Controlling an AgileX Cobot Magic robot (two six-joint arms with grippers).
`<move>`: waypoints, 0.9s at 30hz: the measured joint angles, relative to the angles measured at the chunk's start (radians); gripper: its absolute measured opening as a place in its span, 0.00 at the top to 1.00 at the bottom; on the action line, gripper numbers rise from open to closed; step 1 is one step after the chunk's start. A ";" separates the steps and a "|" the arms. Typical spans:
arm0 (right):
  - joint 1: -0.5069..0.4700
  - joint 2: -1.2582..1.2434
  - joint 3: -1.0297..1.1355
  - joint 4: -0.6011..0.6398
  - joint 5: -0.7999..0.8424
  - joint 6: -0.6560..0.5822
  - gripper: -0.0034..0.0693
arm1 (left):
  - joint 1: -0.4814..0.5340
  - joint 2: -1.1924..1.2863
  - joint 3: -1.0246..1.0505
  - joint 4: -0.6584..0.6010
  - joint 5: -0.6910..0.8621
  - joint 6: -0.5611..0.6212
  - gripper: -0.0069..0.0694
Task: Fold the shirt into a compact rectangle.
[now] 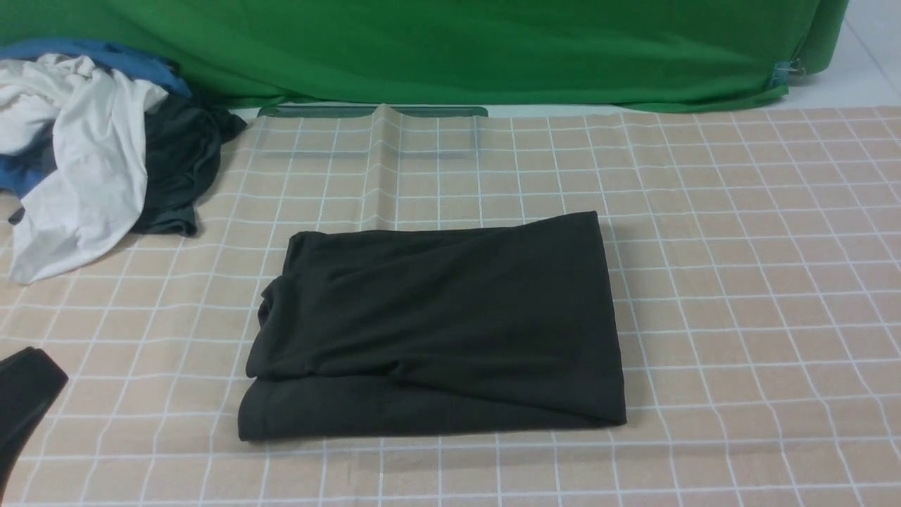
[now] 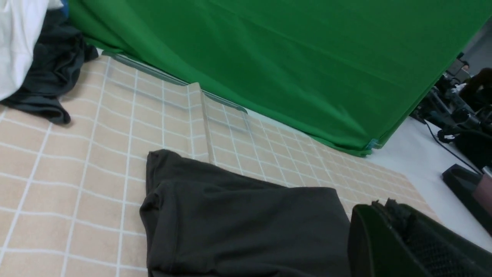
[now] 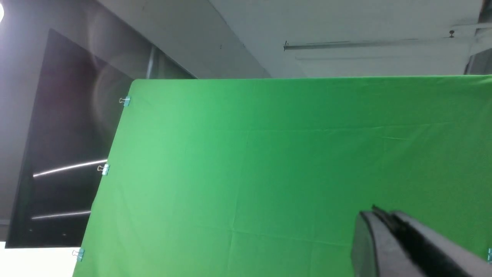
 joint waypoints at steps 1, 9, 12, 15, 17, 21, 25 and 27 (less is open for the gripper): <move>0.000 0.000 0.000 0.000 0.000 0.000 0.87 | 0.000 0.000 0.000 0.000 -0.003 0.000 0.89; 0.000 0.000 0.000 0.000 -0.001 0.000 0.83 | 0.000 0.000 0.000 0.000 -0.006 0.000 0.89; 0.000 0.000 0.000 0.000 -0.001 0.000 0.83 | 0.000 0.000 0.000 0.000 -0.006 0.000 0.89; 0.000 0.000 0.000 0.000 -0.001 0.000 0.83 | 0.000 0.000 0.000 0.001 -0.006 0.001 0.89; 0.000 0.000 0.000 0.000 -0.001 0.000 0.82 | 0.000 0.000 0.000 0.001 -0.006 0.001 0.89; 0.000 0.000 0.001 0.000 -0.001 0.000 0.80 | 0.000 0.000 0.000 0.001 -0.006 0.001 0.89; 0.000 0.000 0.001 0.000 -0.001 0.000 0.79 | 0.019 -0.005 0.000 0.001 -0.010 0.075 0.89; 0.000 0.000 0.001 0.000 -0.001 0.000 0.79 | 0.048 -0.013 0.004 -0.023 -0.027 0.136 0.89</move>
